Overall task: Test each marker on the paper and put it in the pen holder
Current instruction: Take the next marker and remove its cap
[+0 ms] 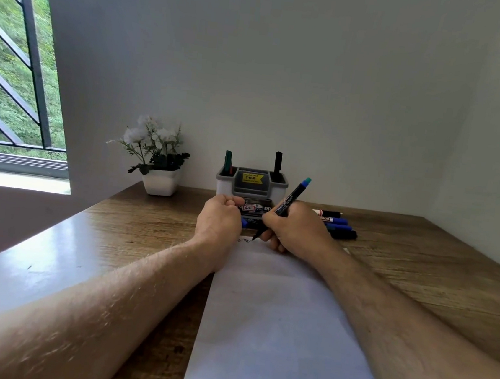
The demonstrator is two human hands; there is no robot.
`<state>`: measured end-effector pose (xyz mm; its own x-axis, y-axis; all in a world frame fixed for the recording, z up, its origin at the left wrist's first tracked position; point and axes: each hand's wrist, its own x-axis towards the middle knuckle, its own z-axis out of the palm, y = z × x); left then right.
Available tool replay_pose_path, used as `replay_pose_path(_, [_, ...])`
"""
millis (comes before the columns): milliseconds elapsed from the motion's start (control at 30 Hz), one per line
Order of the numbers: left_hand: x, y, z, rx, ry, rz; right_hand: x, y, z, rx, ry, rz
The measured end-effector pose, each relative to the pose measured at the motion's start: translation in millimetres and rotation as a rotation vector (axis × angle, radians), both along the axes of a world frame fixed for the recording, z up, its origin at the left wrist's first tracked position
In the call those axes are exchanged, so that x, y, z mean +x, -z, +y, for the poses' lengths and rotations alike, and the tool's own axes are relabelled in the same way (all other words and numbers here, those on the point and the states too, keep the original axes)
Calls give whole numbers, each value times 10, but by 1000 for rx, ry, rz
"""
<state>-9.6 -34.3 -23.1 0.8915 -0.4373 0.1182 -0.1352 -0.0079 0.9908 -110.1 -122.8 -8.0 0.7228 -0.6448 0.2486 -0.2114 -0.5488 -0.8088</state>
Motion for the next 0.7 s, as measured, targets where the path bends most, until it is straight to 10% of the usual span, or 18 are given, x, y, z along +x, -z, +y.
replay_pose_path(700, [-3,4,-12,45,-15,-61,13,12,-49,-11,-22,30])
